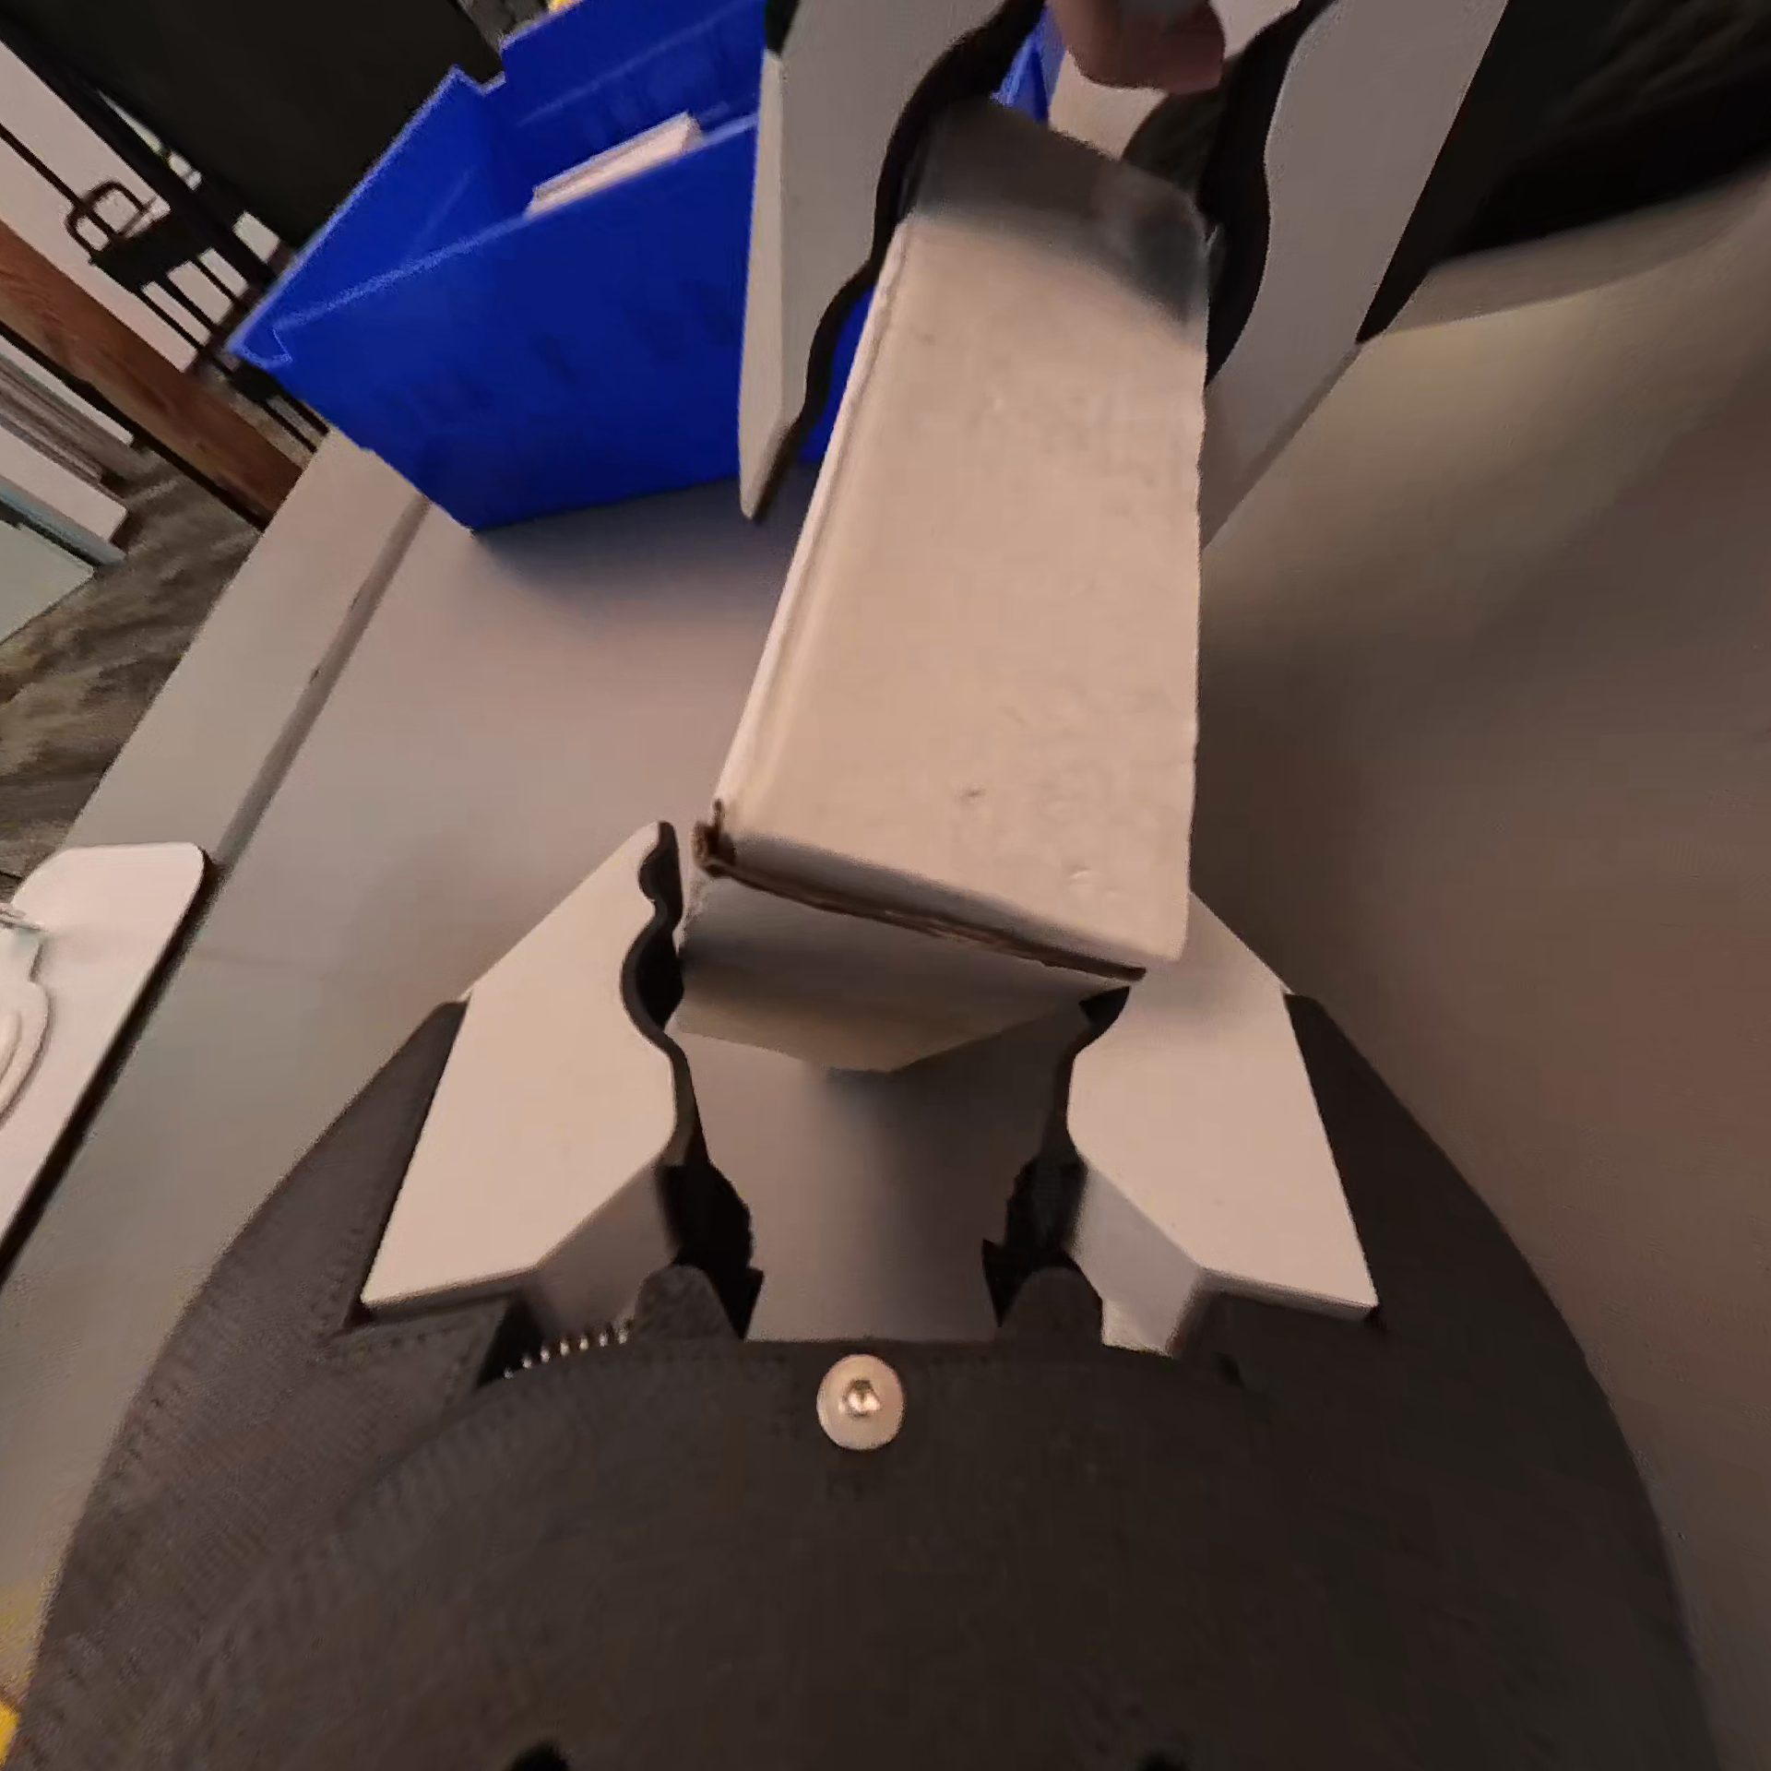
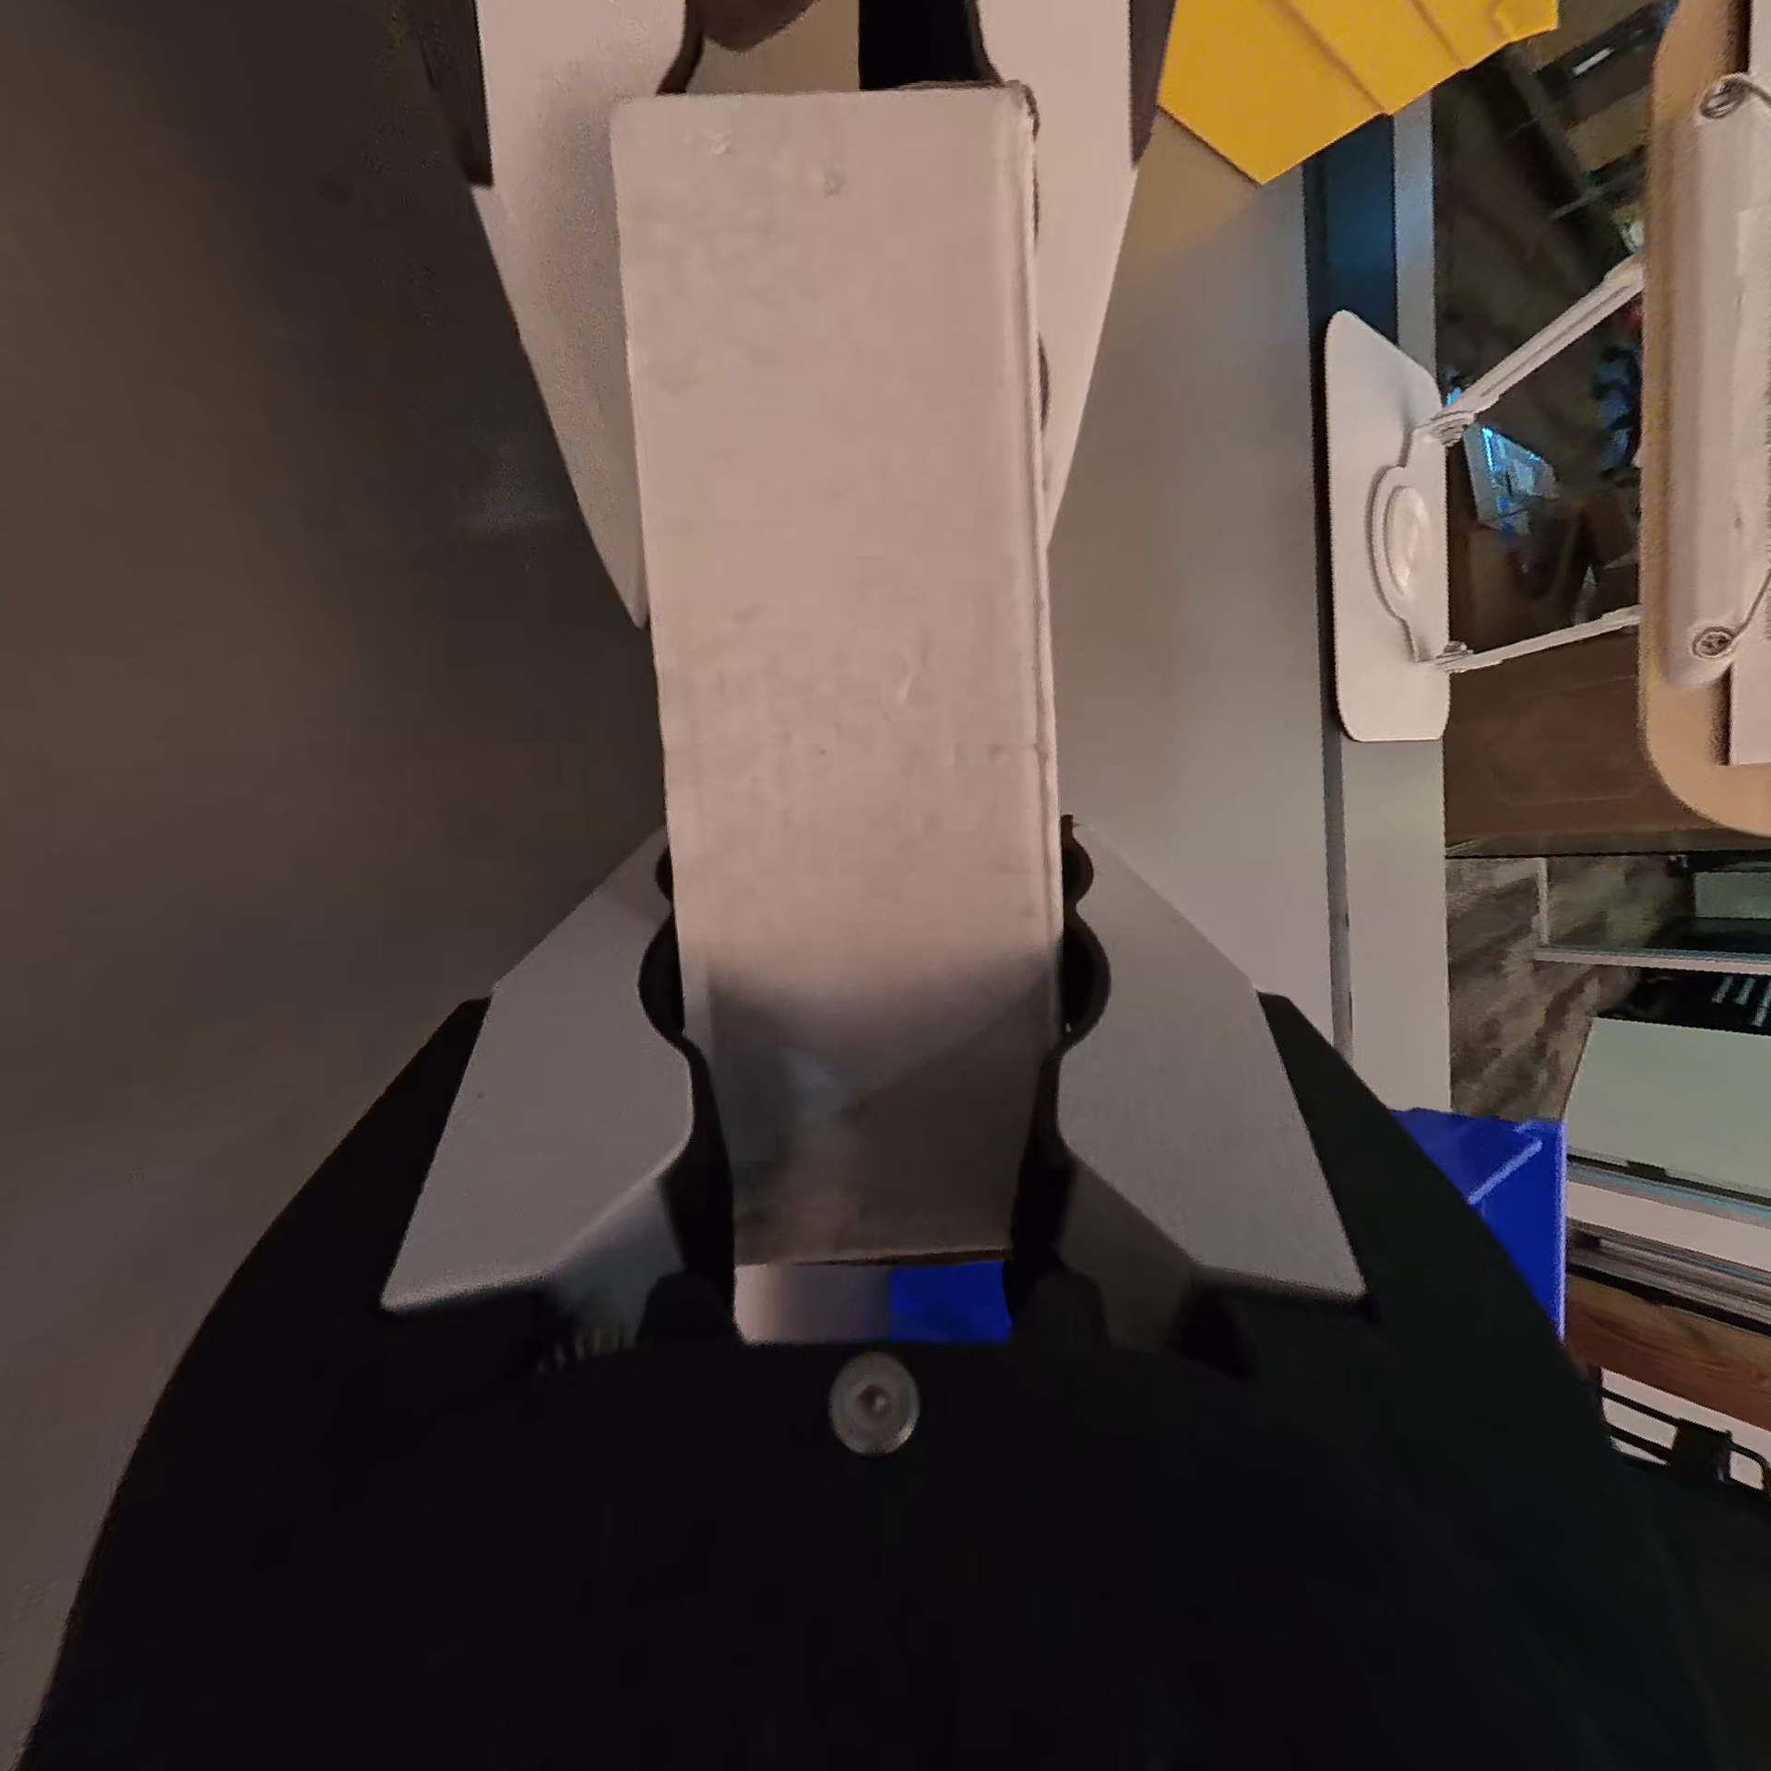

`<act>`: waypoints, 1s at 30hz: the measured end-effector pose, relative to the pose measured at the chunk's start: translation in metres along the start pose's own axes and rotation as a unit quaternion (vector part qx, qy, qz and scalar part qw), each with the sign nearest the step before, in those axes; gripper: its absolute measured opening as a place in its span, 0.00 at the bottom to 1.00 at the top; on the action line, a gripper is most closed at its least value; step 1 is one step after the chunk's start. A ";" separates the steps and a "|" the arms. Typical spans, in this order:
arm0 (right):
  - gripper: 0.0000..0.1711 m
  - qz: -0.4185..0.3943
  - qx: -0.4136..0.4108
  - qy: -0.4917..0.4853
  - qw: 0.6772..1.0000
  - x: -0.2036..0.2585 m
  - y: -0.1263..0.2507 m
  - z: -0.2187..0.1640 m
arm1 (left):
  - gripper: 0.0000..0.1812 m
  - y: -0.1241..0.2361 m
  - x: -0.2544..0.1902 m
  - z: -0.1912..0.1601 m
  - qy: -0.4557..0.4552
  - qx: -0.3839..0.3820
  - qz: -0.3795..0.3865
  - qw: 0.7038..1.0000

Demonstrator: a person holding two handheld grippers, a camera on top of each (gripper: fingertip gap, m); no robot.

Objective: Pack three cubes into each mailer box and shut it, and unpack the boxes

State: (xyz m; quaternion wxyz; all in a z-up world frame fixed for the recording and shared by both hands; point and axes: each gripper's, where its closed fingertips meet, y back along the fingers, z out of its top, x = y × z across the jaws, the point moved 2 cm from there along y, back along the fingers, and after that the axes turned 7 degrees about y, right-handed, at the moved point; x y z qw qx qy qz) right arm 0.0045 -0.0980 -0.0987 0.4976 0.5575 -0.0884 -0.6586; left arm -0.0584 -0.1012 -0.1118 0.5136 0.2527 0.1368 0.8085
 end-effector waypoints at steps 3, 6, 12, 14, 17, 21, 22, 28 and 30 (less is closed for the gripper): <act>0.45 -0.011 0.004 0.014 1.000 -0.001 -0.002 0.002 | 0.45 0.001 0.000 -0.005 -0.012 0.020 0.021 1.000; 0.53 -0.076 0.000 0.027 0.997 -0.008 0.011 0.018 | 0.44 0.003 -0.003 -0.006 -0.015 0.019 0.024 0.999; 0.29 -0.203 -0.012 0.149 0.968 0.011 0.024 0.052 | 0.44 0.010 -0.004 -0.008 0.022 0.019 0.003 1.000; 0.23 -0.197 -0.029 0.141 0.970 0.016 0.027 0.059 | 0.44 0.010 -0.005 -0.008 0.015 0.020 0.007 1.000; 0.22 -0.196 -0.032 0.130 0.971 0.015 0.033 0.067 | 0.44 0.010 -0.006 -0.008 0.011 0.023 0.011 1.000; 0.14 -0.187 -0.020 0.144 0.972 0.021 0.031 0.069 | 0.44 0.009 -0.006 -0.008 0.013 0.024 0.010 1.000; 0.14 -0.190 -0.018 0.146 0.971 0.021 0.031 0.069 | 0.44 0.009 -0.006 -0.008 0.012 0.024 0.011 1.000; 0.14 -0.204 -0.009 0.151 0.967 0.020 0.036 0.071 | 0.44 0.009 -0.006 -0.009 0.000 0.032 0.024 0.999; 0.14 -0.208 -0.004 0.152 0.966 0.018 0.039 0.072 | 0.43 0.009 -0.006 -0.009 -0.001 0.031 0.024 0.999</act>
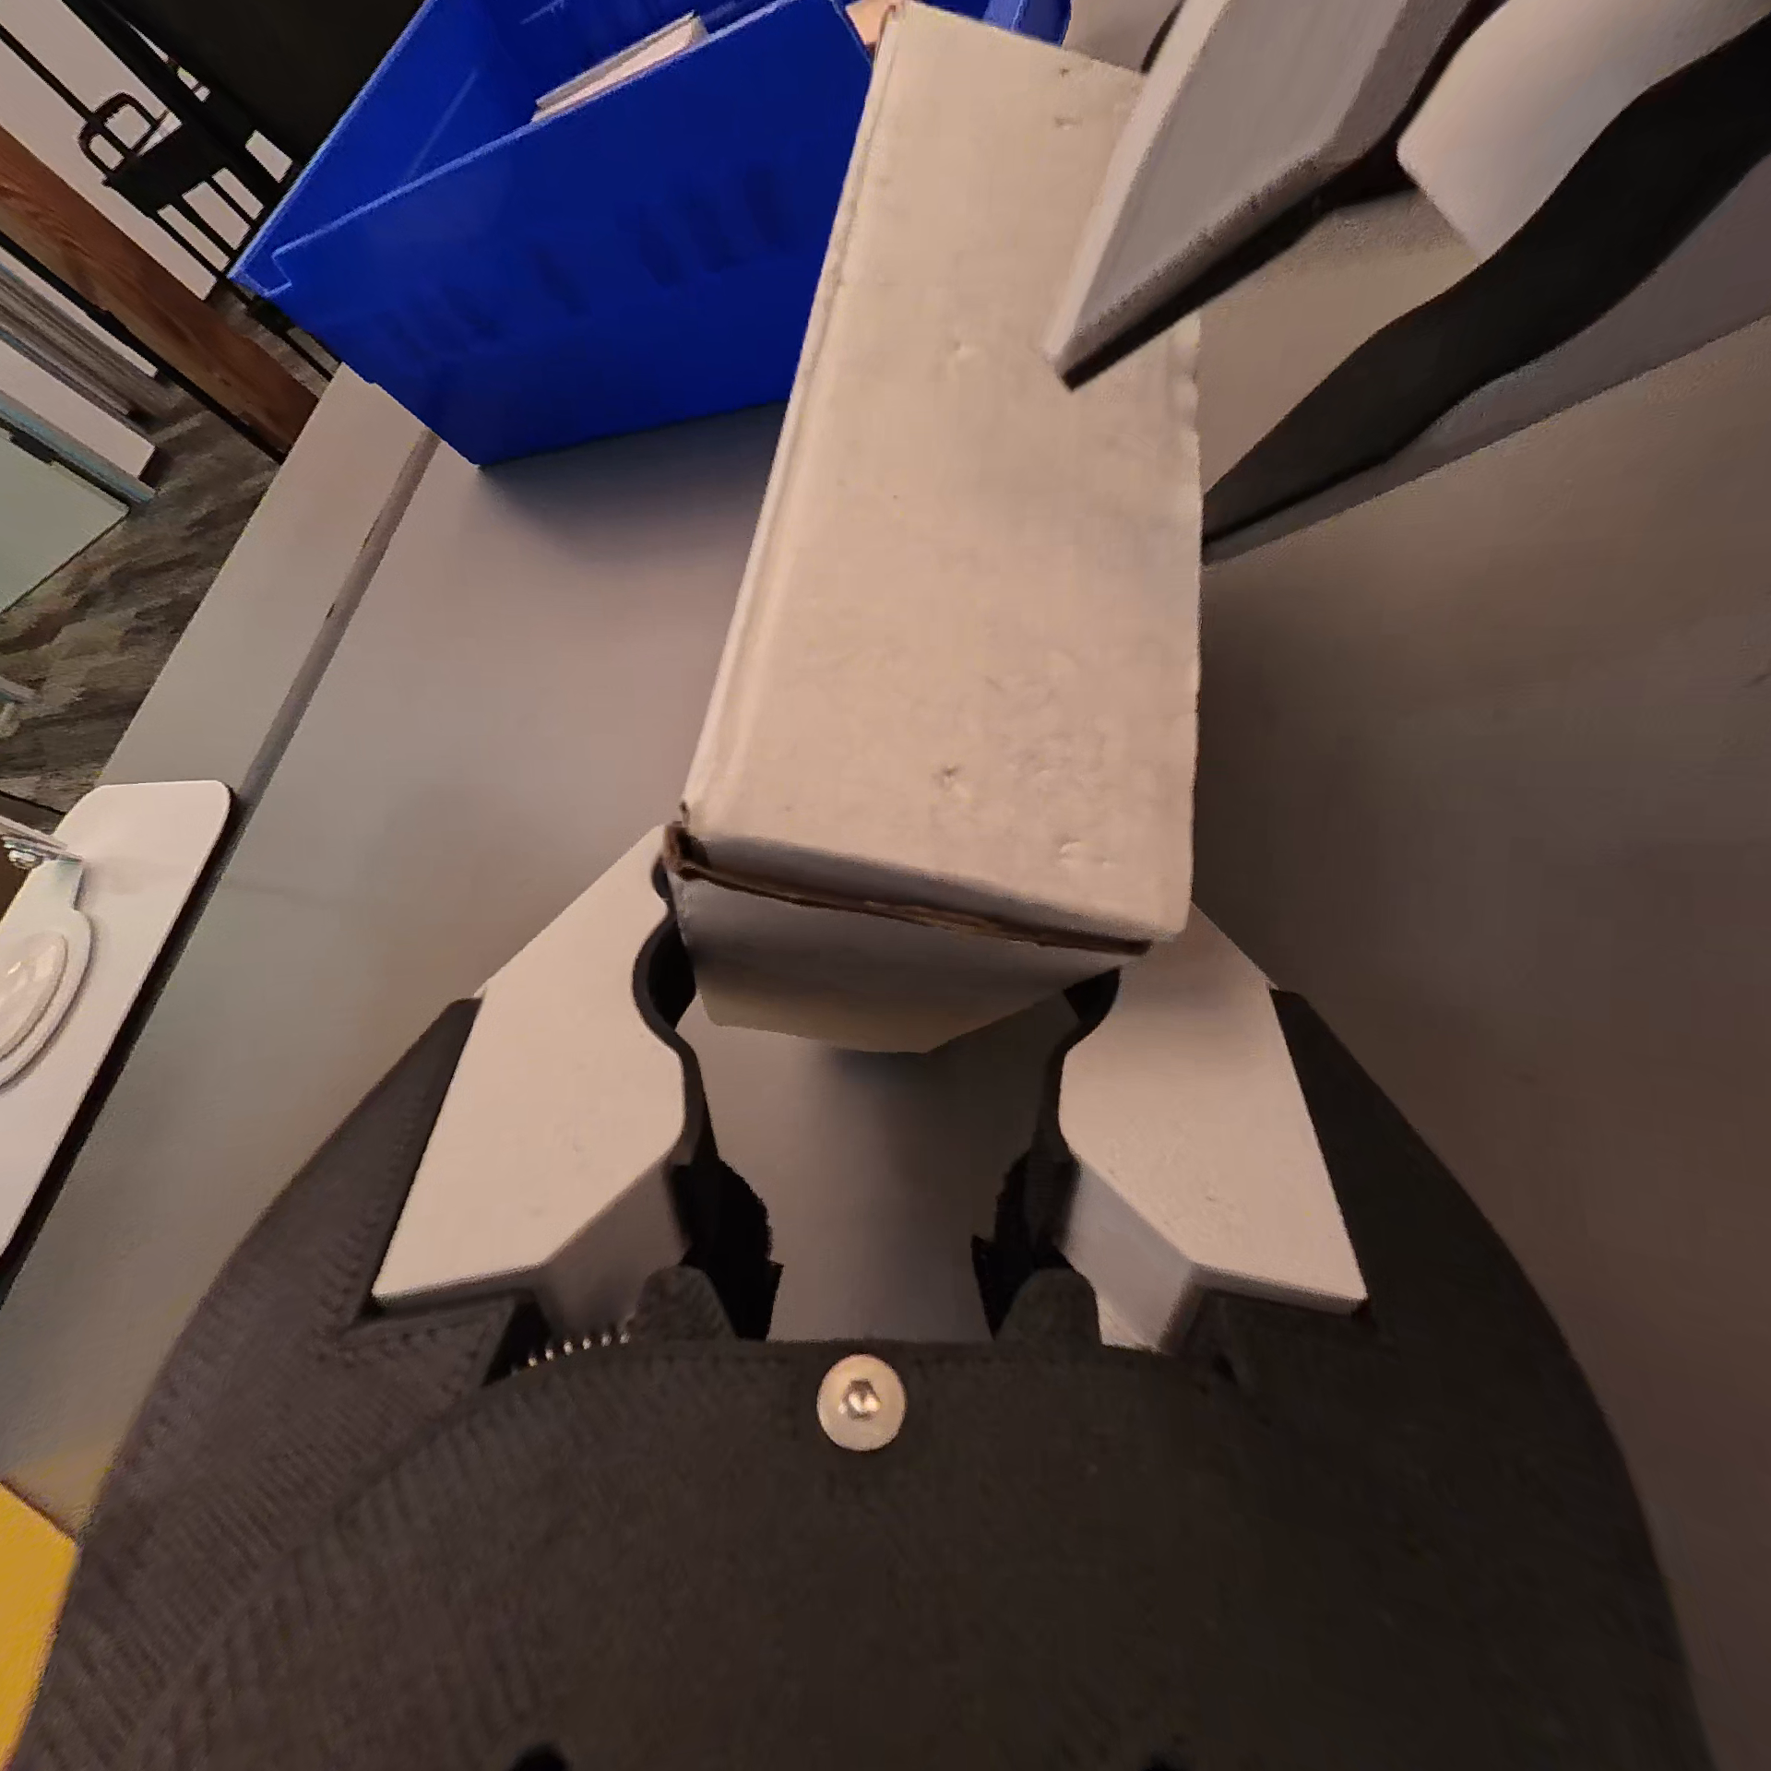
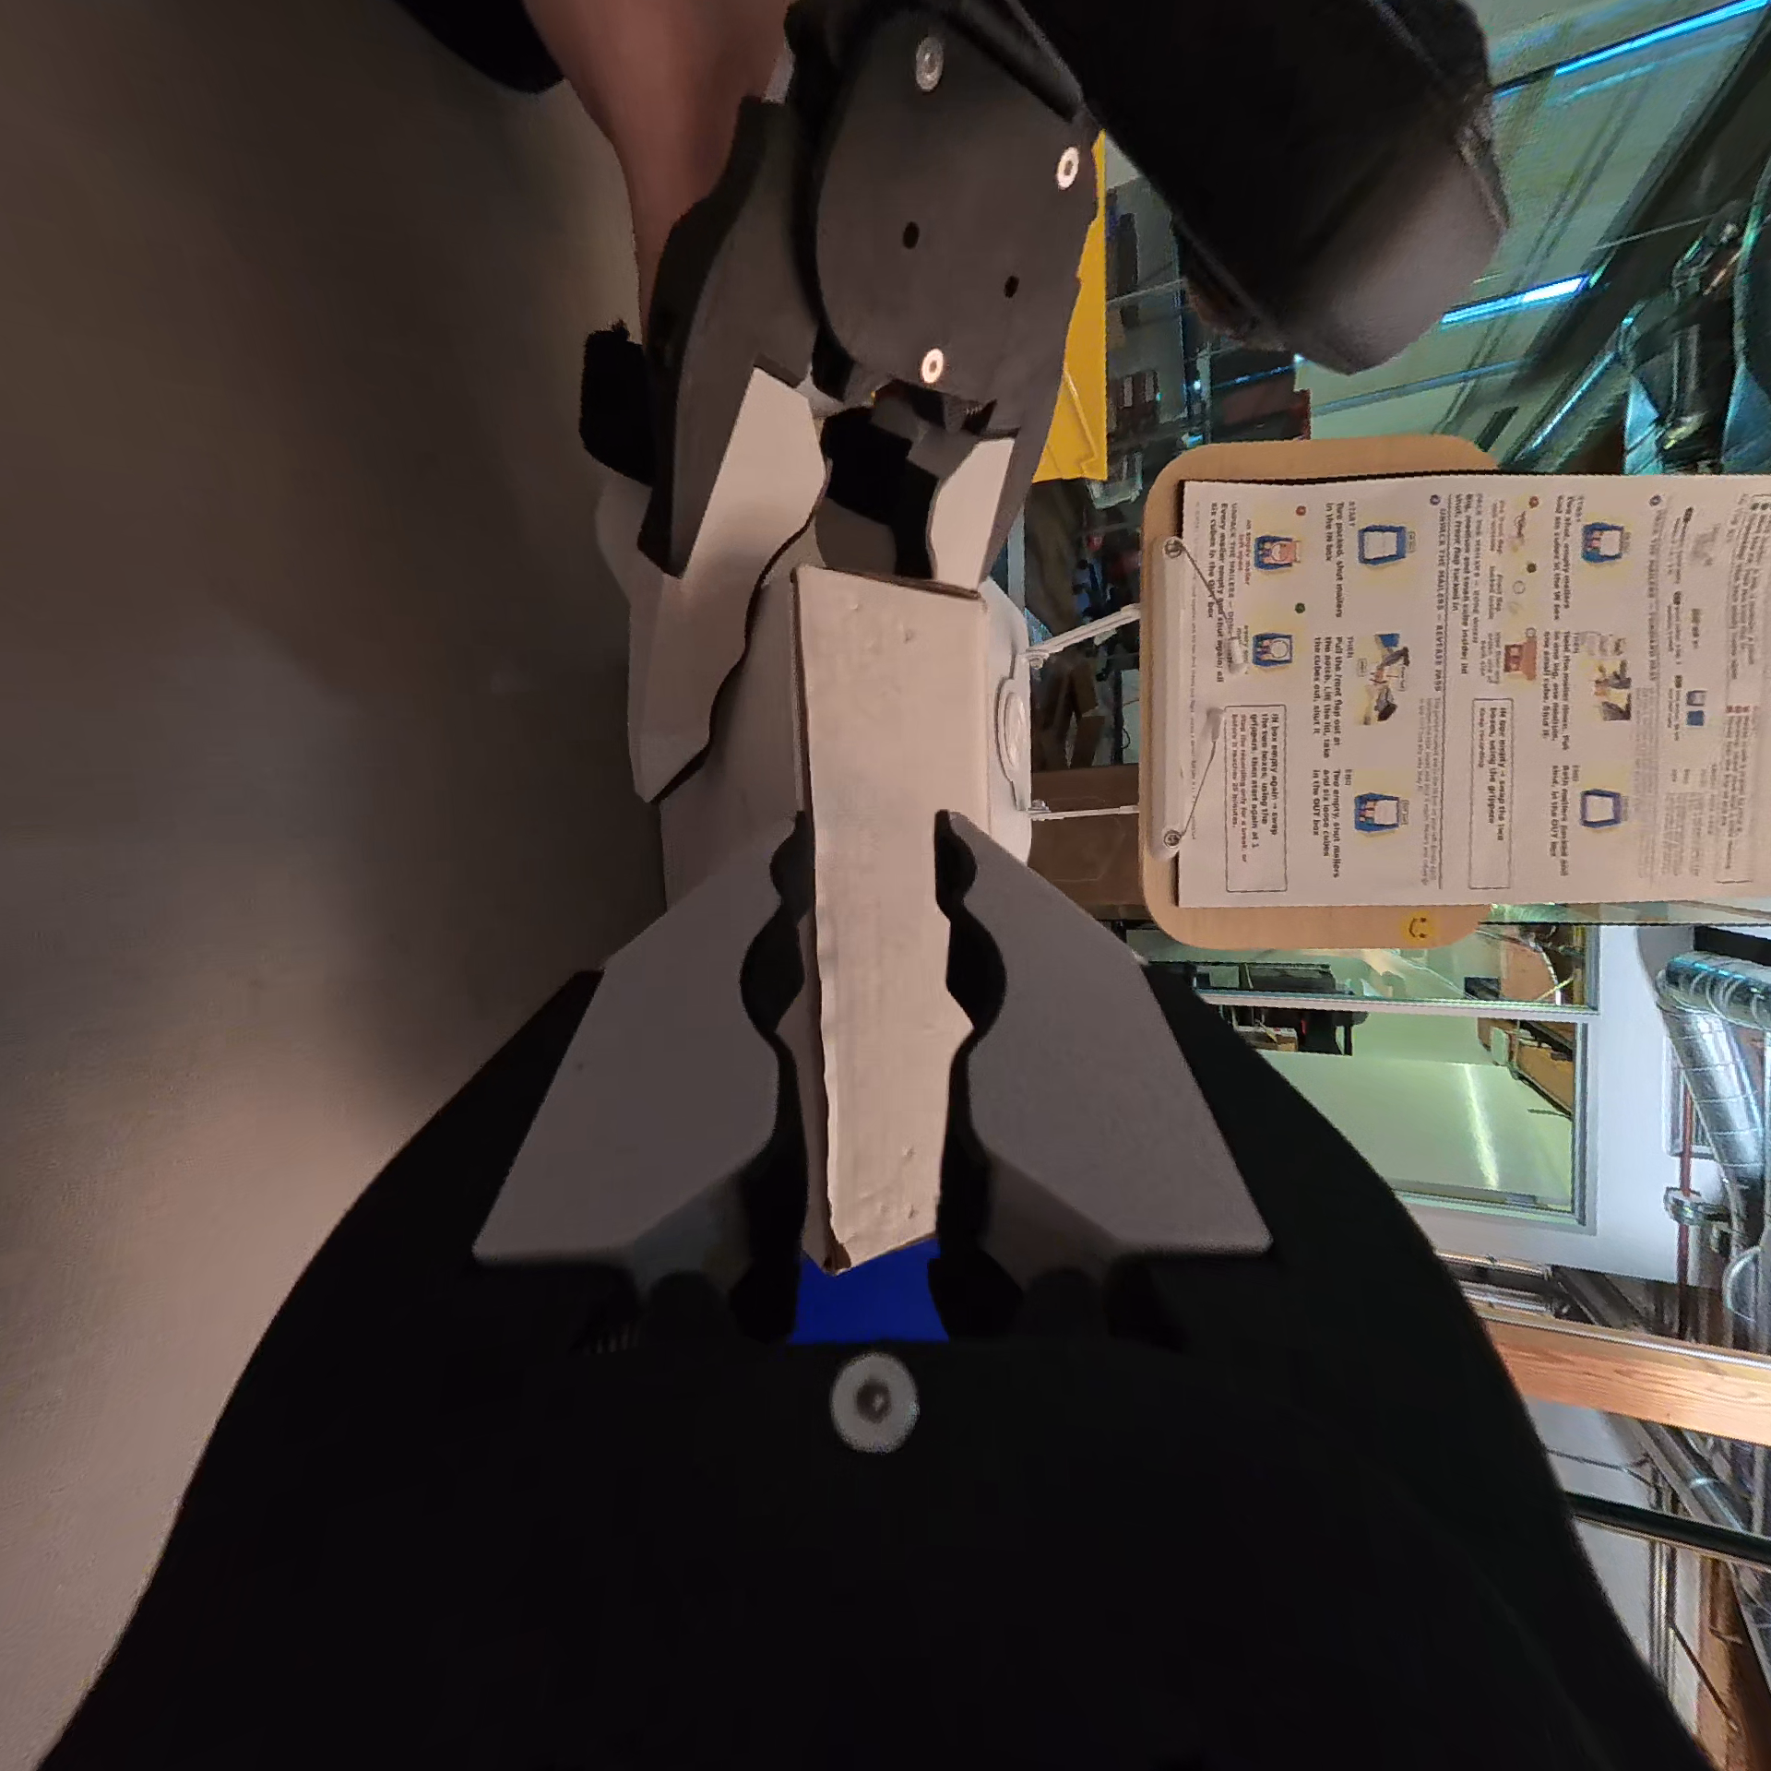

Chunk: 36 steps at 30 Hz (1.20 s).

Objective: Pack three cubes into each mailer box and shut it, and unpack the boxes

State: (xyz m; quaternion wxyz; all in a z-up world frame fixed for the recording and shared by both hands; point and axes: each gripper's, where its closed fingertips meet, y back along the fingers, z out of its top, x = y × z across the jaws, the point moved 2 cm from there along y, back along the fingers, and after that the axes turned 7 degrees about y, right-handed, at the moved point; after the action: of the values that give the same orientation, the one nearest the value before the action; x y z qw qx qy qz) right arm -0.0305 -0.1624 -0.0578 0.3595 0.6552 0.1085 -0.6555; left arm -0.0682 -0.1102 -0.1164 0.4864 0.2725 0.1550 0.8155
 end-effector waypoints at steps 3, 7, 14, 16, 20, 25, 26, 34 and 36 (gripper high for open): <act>0.12 0.004 -0.001 -0.009 1.000 0.002 -0.002 -0.001 | 0.42 0.000 0.000 0.000 0.001 0.001 -0.002 1.000; 0.08 -0.012 -0.001 0.018 1.000 0.006 -0.002 0.000 | 0.42 0.000 0.001 -0.001 -0.008 0.007 0.004 1.000; 0.01 -0.029 0.006 0.006 1.000 0.006 -0.002 -0.001 | 0.41 -0.001 0.003 -0.001 -0.009 0.008 0.015 1.000; 0.01 -0.038 0.002 0.001 0.999 0.003 -0.002 0.001 | 0.41 -0.002 0.004 -0.002 -0.006 0.009 0.017 1.000; 0.01 -0.054 -0.008 0.001 0.999 0.000 -0.002 0.006 | 0.41 -0.003 0.006 -0.003 -0.005 0.017 0.021 1.000; 0.01 -0.068 -0.001 0.012 0.998 -0.003 -0.003 0.001 | 0.41 0.002 0.004 0.003 0.027 -0.014 -0.007 1.000; 0.00 -0.067 0.001 0.008 0.998 -0.003 -0.003 -0.001 | 0.41 0.004 0.004 0.006 0.033 -0.027 -0.010 0.999; 0.00 -0.052 -0.020 -0.023 0.998 -0.008 -0.004 -0.004 | 0.50 -0.005 -0.009 0.009 0.010 -0.031 -0.016 0.999; 0.01 -0.054 -0.024 -0.014 0.998 -0.009 -0.005 -0.003 | 0.48 -0.006 -0.009 0.007 0.028 -0.019 -0.031 0.999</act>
State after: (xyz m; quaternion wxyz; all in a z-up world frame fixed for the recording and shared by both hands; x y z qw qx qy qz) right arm -0.0326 -0.1542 -0.0519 0.3408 0.6305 0.1542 -0.6801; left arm -0.0563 -0.1152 -0.1163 0.5122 0.2357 0.1611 0.8100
